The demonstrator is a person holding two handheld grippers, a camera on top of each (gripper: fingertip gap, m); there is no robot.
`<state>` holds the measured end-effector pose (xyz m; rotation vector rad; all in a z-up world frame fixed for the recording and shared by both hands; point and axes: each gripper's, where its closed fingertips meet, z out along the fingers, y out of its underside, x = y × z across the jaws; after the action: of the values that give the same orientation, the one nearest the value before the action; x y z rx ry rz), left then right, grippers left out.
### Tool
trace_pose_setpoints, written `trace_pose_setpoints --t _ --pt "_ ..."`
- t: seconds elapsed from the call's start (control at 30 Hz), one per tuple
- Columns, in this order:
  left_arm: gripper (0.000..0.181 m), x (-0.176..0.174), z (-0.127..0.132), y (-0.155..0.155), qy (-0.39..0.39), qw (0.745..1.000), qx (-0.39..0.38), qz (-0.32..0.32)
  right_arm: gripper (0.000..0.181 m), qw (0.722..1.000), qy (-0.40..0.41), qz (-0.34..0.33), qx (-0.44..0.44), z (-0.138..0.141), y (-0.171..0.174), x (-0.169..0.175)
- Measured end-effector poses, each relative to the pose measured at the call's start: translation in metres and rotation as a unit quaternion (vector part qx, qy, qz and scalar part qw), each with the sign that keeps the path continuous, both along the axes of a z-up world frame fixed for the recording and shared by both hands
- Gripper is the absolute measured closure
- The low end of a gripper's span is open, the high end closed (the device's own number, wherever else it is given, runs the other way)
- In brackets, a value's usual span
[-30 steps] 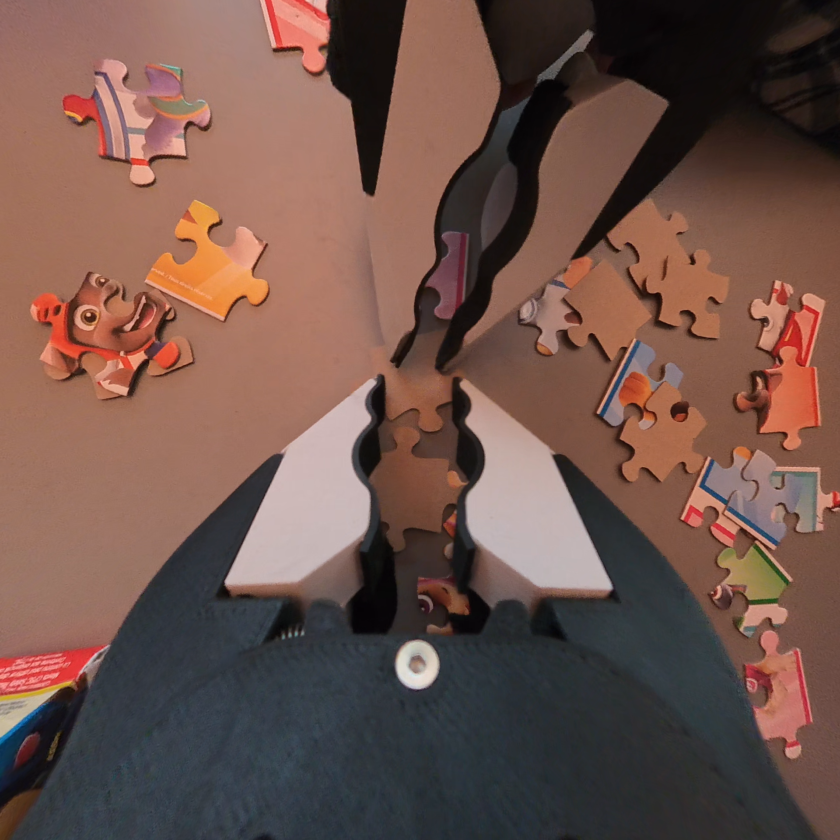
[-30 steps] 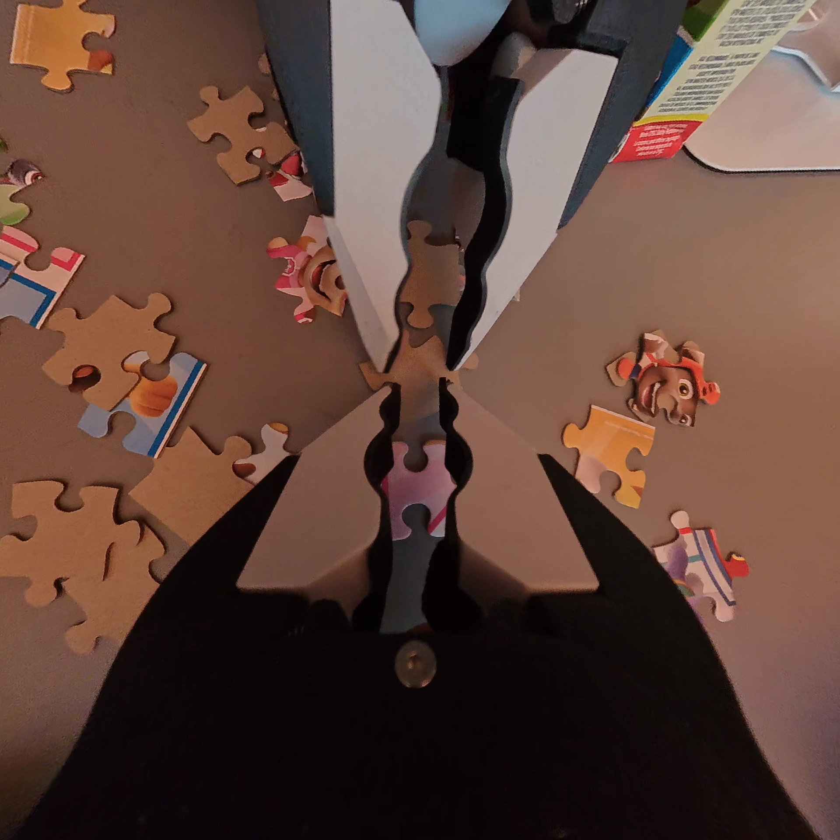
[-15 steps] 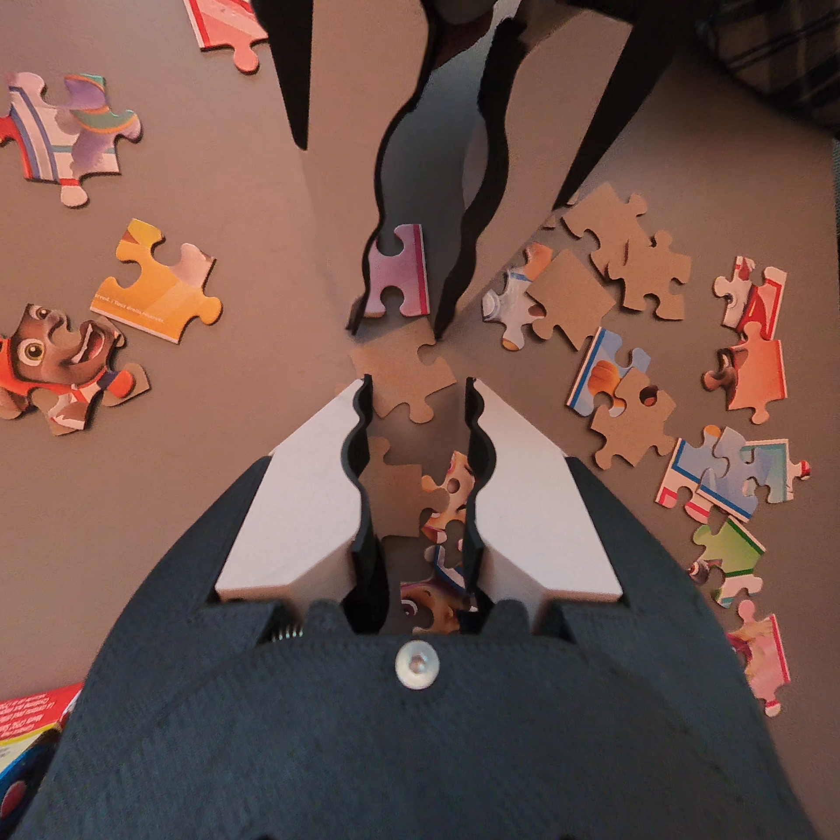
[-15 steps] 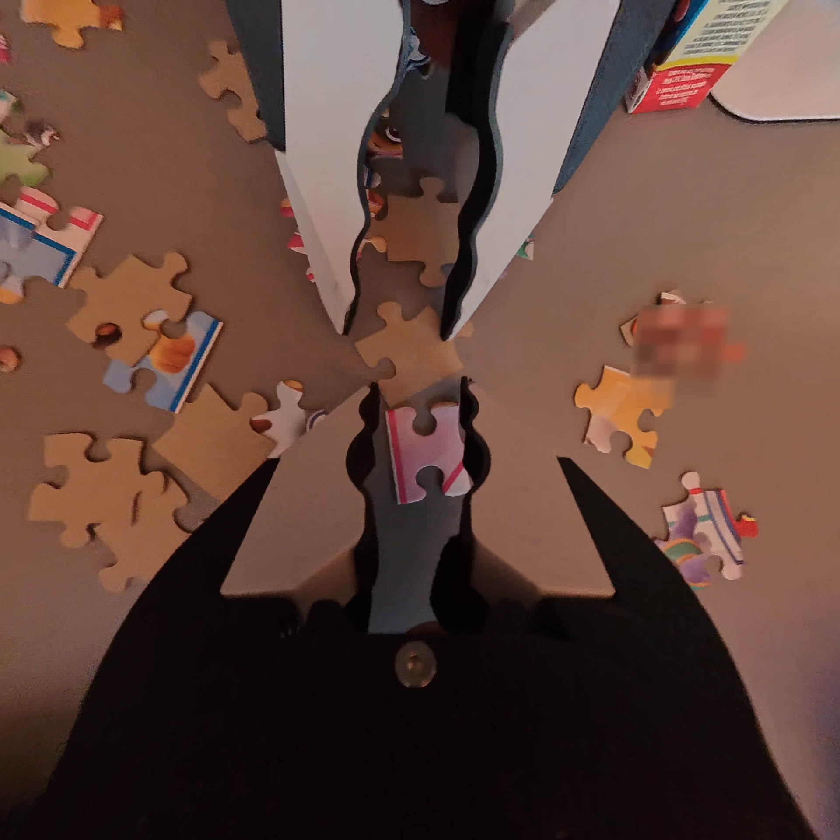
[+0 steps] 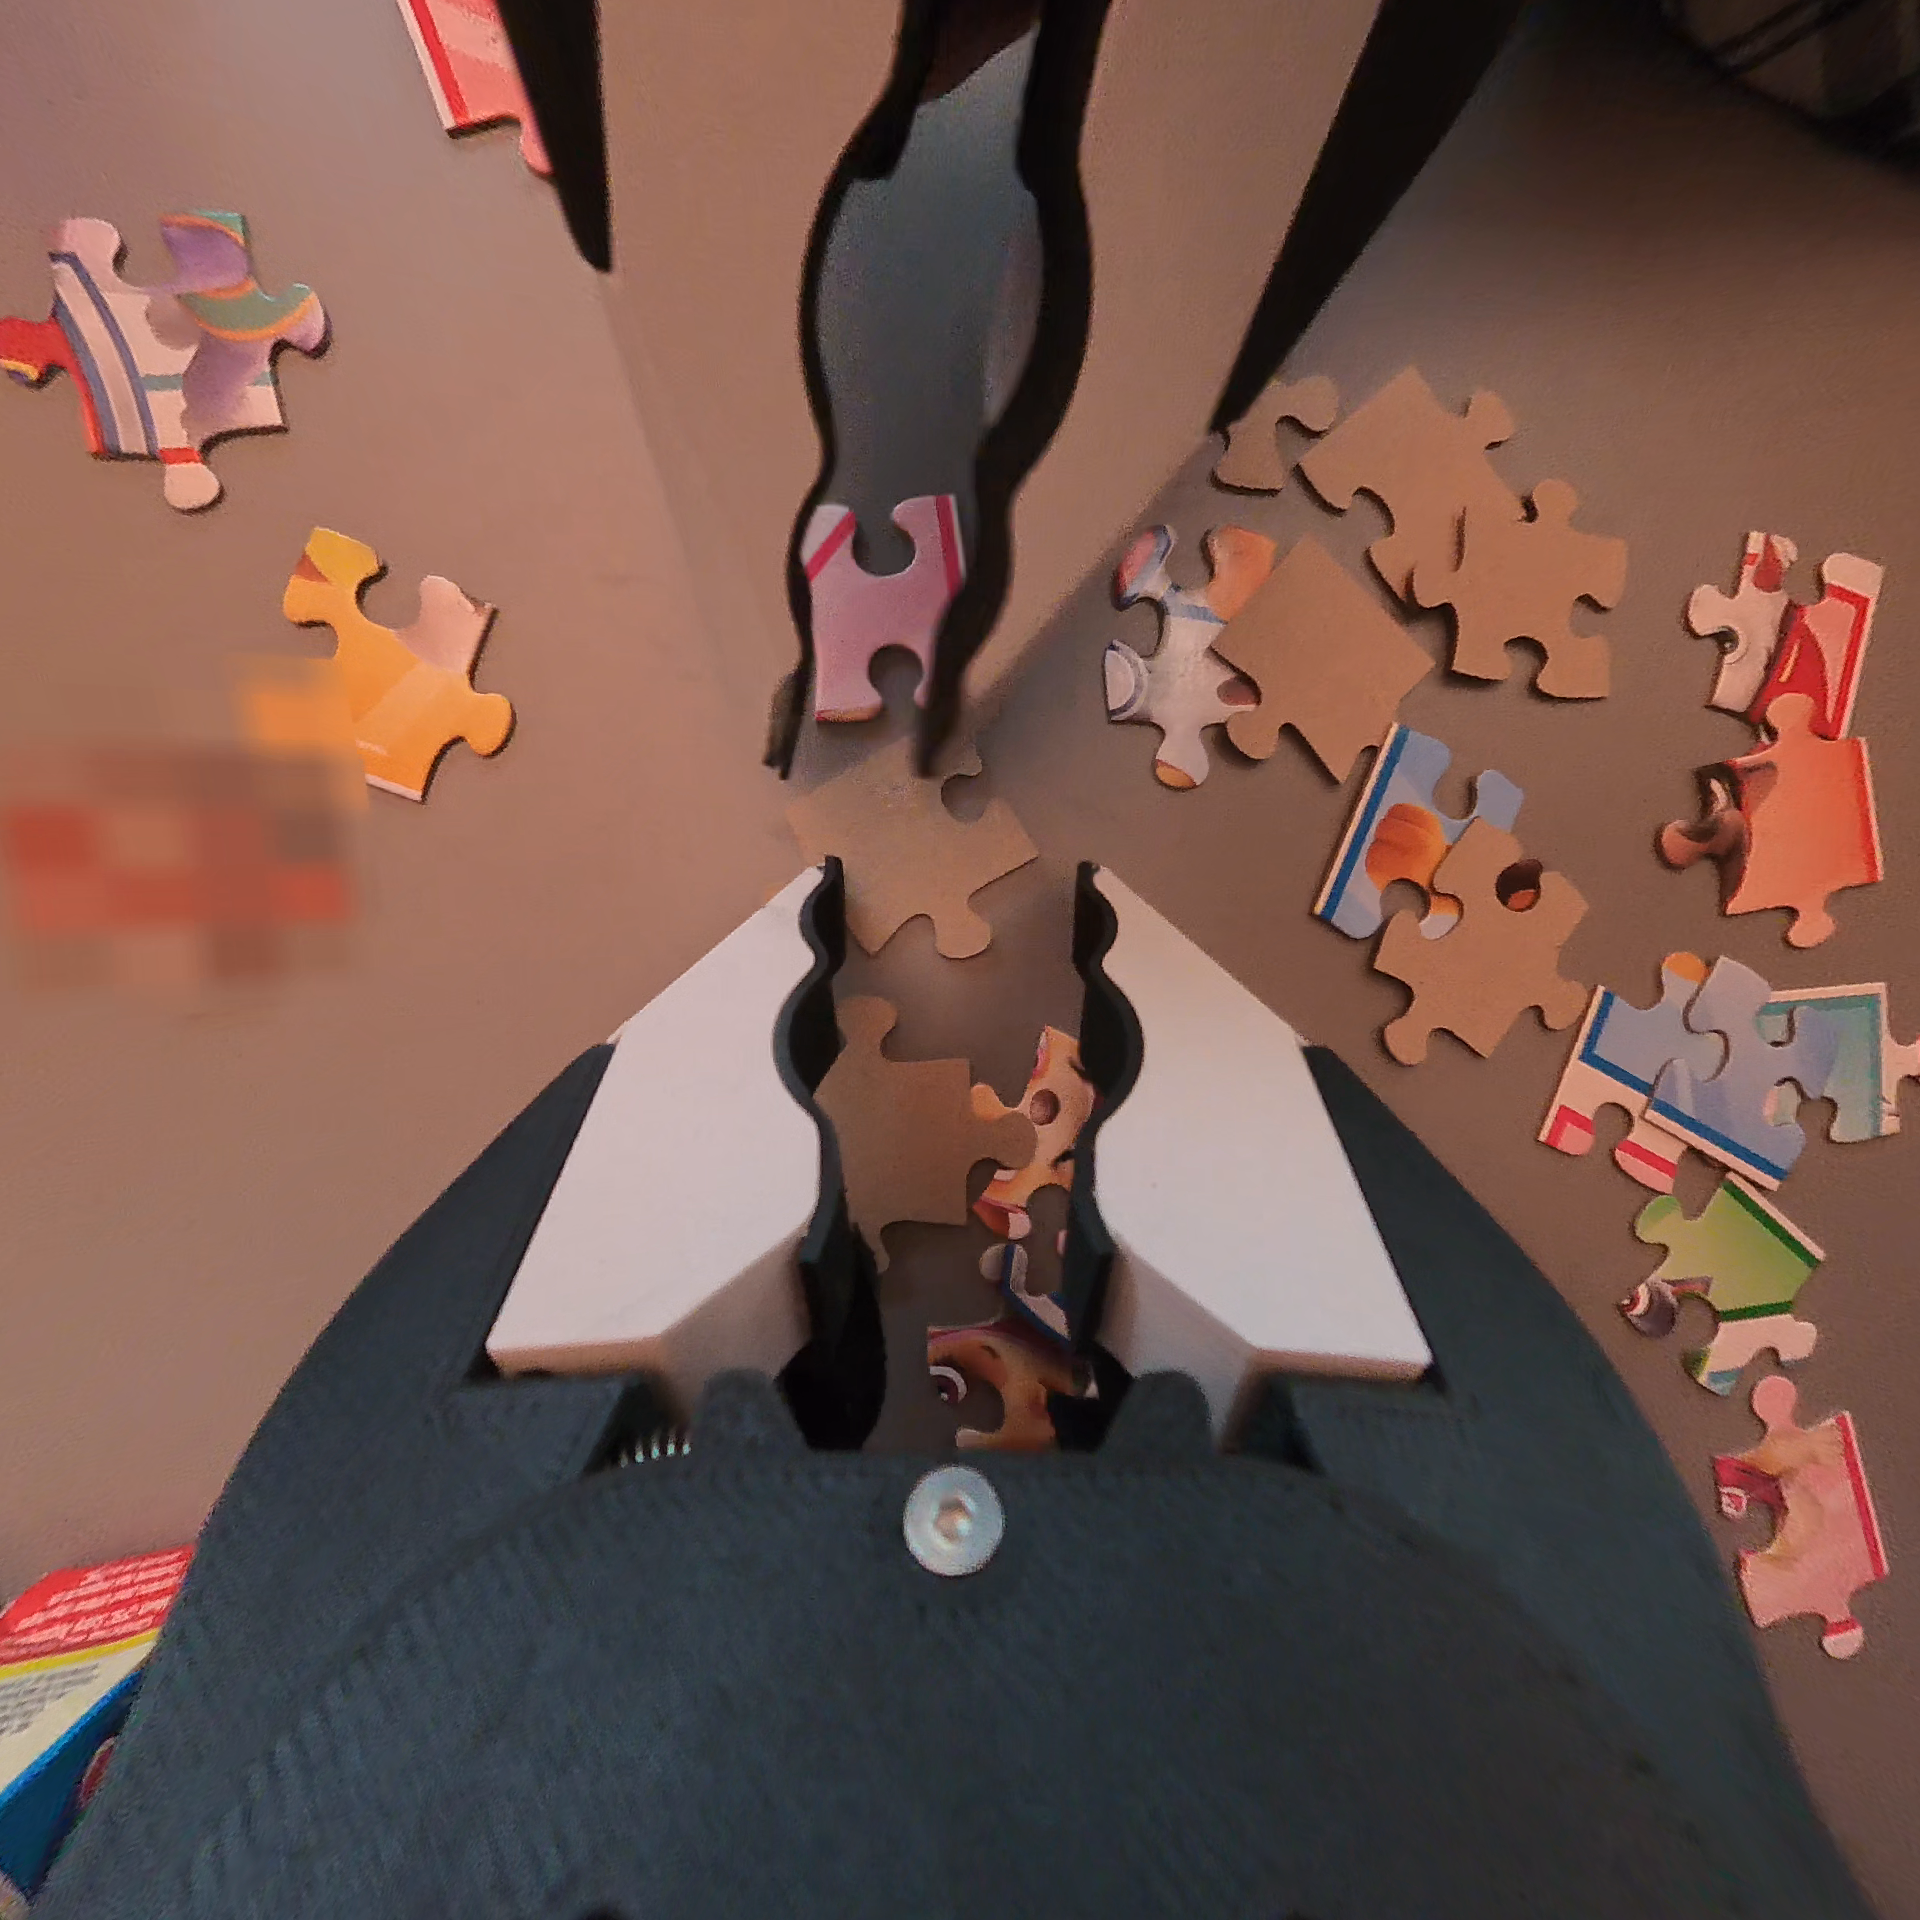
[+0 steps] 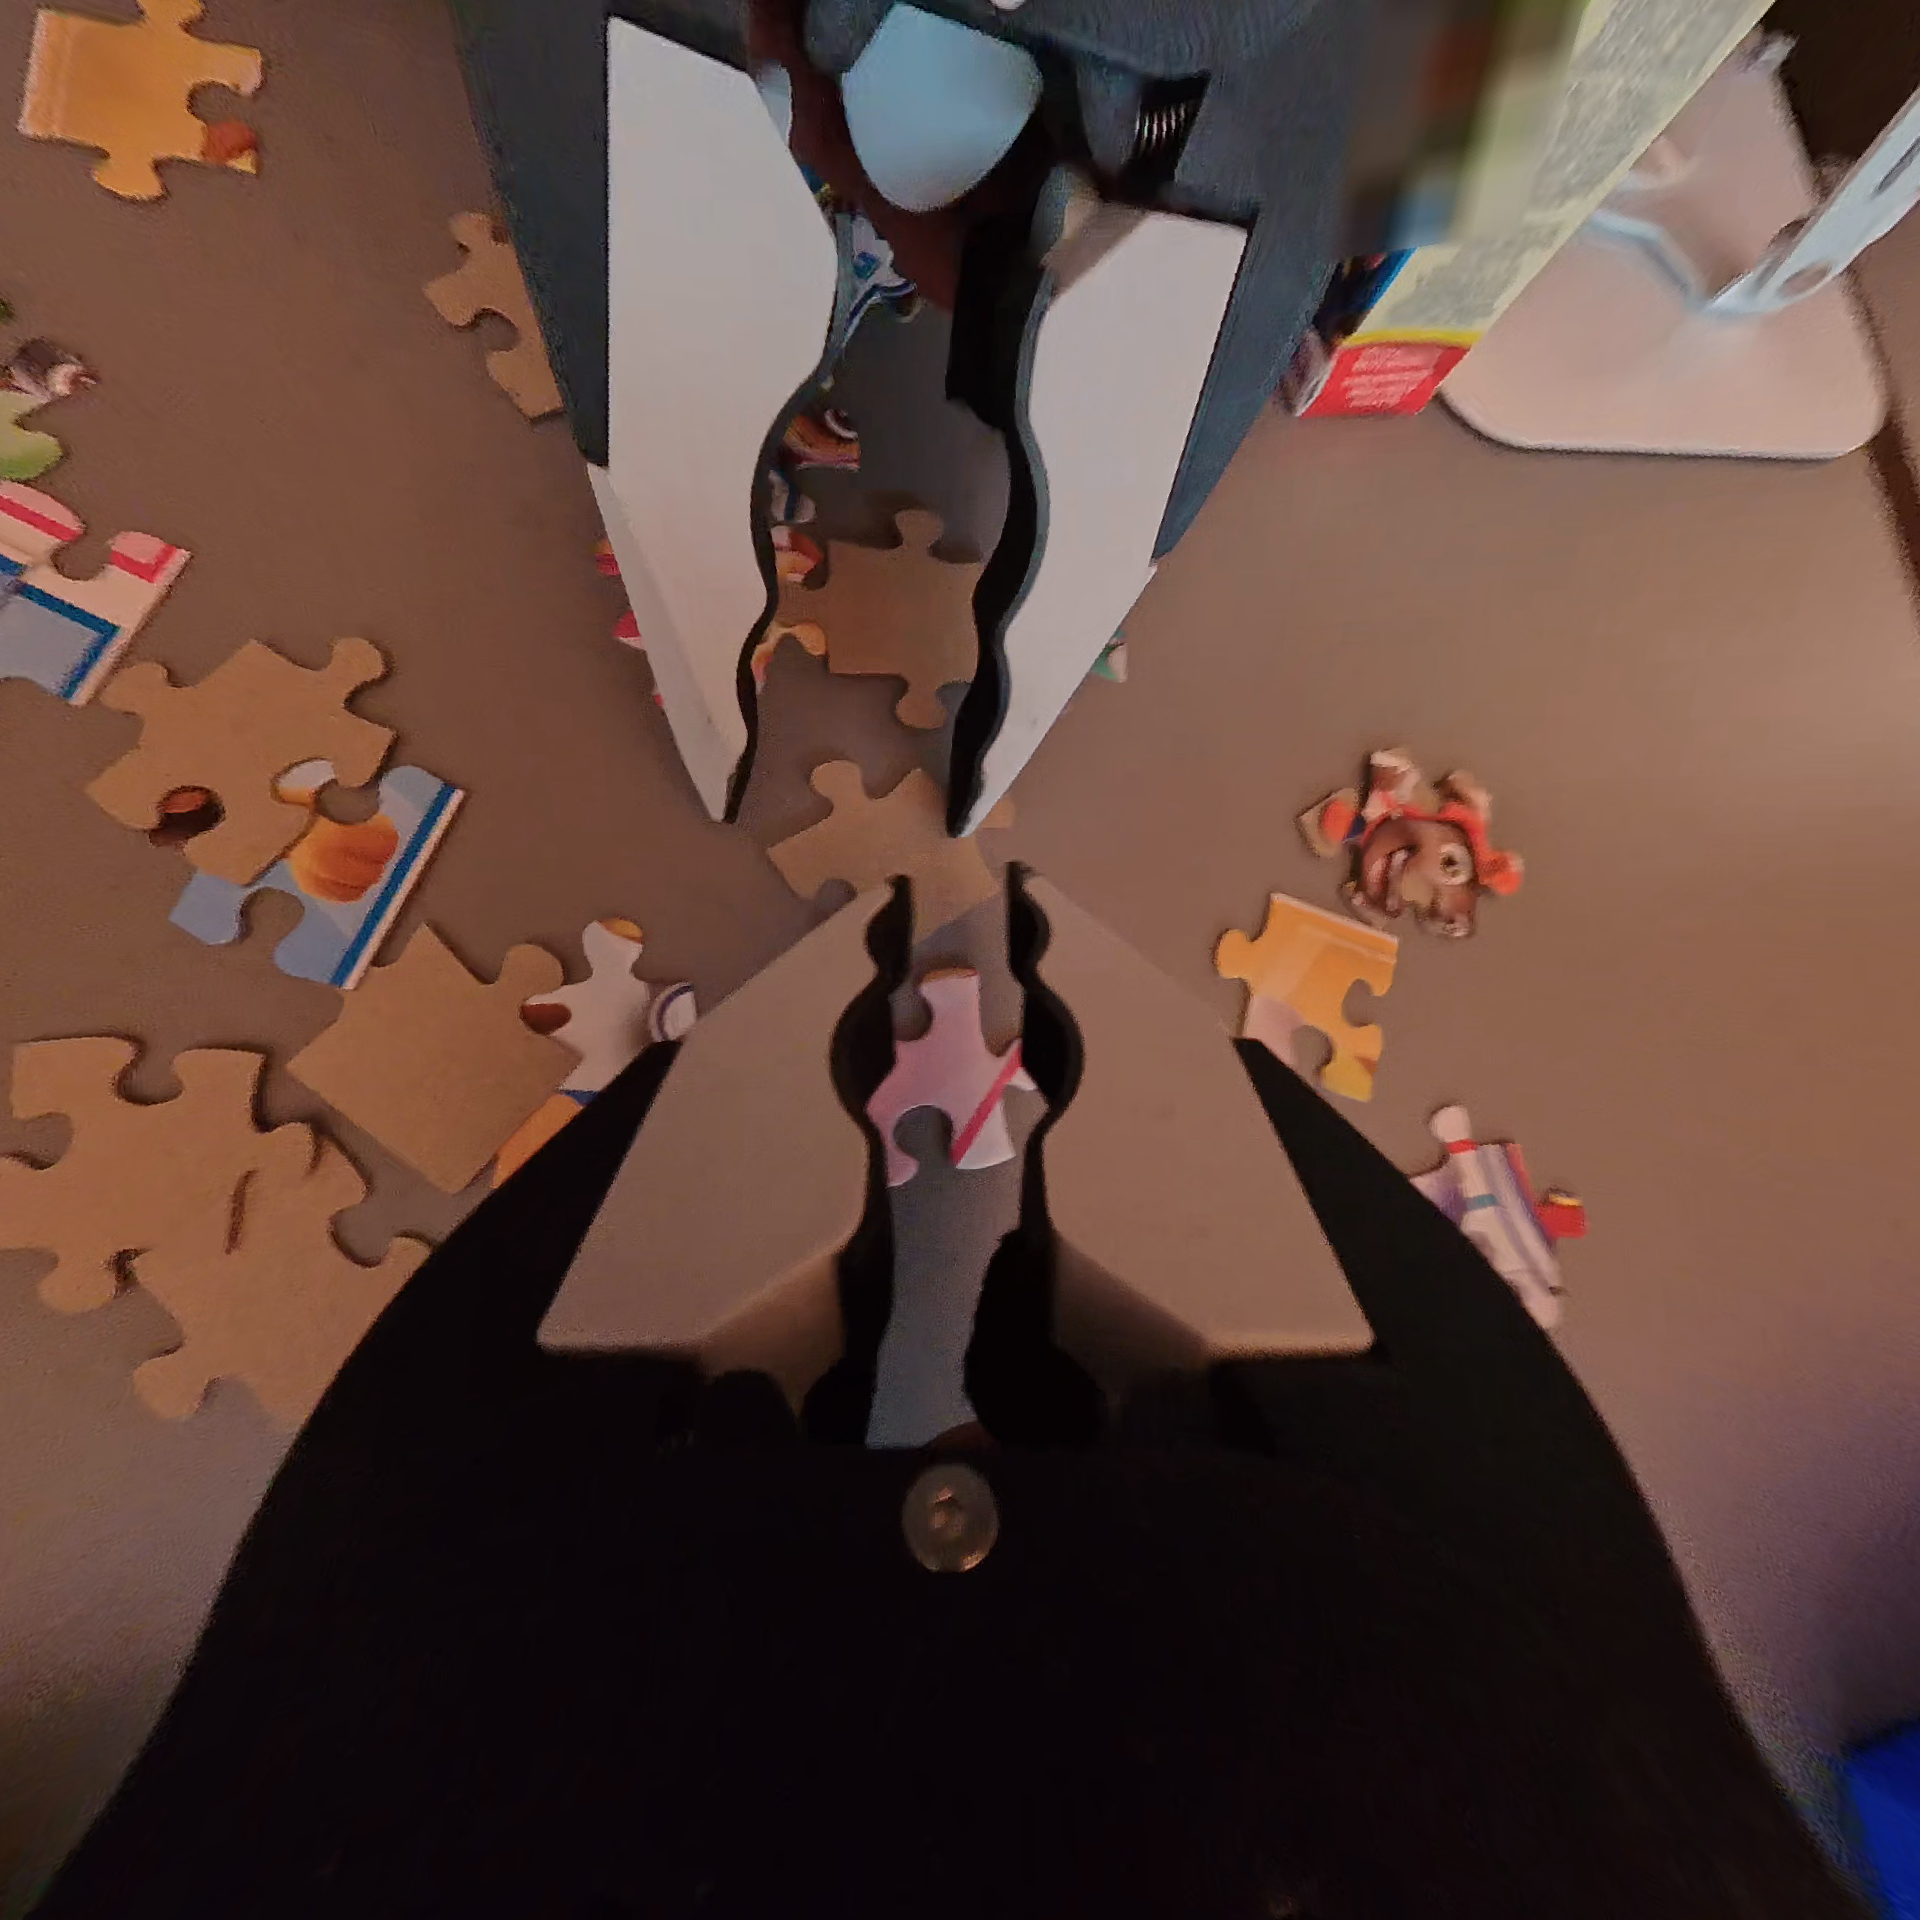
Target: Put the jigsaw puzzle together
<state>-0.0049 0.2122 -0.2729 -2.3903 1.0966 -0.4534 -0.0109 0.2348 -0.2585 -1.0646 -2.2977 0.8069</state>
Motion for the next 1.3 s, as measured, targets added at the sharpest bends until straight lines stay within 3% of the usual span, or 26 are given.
trace_pose_setpoints --t 0.13,0.37,0.67,0.73,0.77,0.97,1.13,1.3 --pt "0.136 0.001 0.0 -0.001 -0.003 1.0 -0.006 0.001 0.129 0.998 -0.054 -0.005 -0.026 -0.015 -0.006 0.005" --pt "0.133 0.001 -0.001 -0.003 0.009 1.0 0.013 0.001 0.142 0.994 -0.068 -0.011 -0.082 -0.017 -0.017 -0.001" --pt "0.132 -0.007 -0.001 -0.007 0.038 0.999 0.03 0.002 0.143 0.993 -0.061 -0.003 -0.097 -0.016 -0.018 -0.002" --pt "0.128 -0.009 -0.003 -0.007 0.054 0.998 0.036 0.0 0.161 0.991 -0.067 -0.001 -0.112 -0.016 -0.02 -0.001" --pt "0.128 -0.009 -0.004 -0.006 0.06 0.997 0.042 -0.003 0.181 0.99 -0.072 0.004 -0.122 -0.016 -0.021 0.0" --pt "0.131 -0.001 -0.003 -0.009 0.082 0.996 0.045 -0.01 0.181 0.987 -0.08 -0.002 -0.138 -0.016 -0.021 0.001" --pt "0.113 0.007 -0.005 -0.02 0.058 0.998 0.005 -0.013 0.181 0.986 -0.085 0.005 -0.146 -0.016 -0.024 0.003" --pt "0.124 0.01 -0.005 -0.015 0.061 0.998 0.018 -0.017 0.181 0.985 -0.09 0.017 -0.146 -0.016 -0.029 0.005"
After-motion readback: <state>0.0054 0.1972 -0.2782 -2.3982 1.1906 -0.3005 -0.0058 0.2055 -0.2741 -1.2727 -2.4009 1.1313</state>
